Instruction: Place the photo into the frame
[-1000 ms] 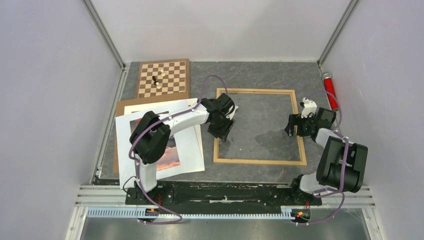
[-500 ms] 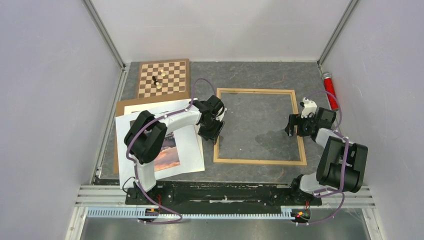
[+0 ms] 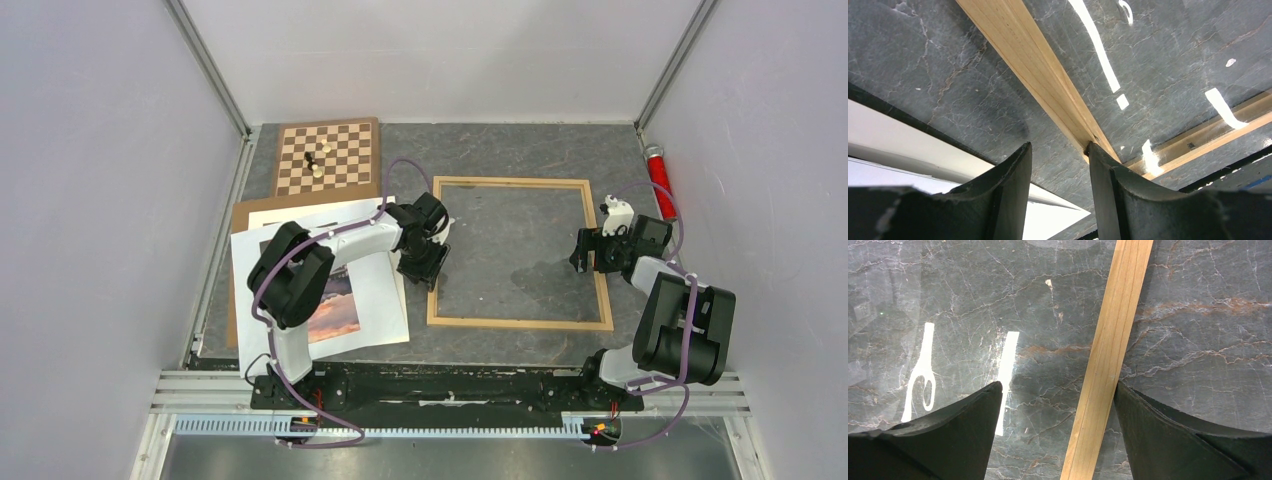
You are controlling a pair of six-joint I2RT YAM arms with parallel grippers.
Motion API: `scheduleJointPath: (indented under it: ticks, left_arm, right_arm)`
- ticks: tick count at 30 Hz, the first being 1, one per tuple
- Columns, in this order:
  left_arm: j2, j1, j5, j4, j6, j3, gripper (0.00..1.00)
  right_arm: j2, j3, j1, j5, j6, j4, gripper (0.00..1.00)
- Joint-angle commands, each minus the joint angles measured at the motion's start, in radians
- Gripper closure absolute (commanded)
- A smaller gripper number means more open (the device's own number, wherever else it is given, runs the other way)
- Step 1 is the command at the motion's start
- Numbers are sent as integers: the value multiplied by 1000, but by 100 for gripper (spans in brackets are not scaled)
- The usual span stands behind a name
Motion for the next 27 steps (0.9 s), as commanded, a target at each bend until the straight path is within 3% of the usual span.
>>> scheduleJointPath:
  ticks: [1, 27]
  left_arm:
    - [-23, -18, 34, 32, -11, -12, 47]
    - [61, -40, 50, 59, -32, 18, 47]
  right_arm:
    - [28, -31, 7, -22, 22, -92, 15]
    - [34, -33, 6, -23, 19, -91, 15]
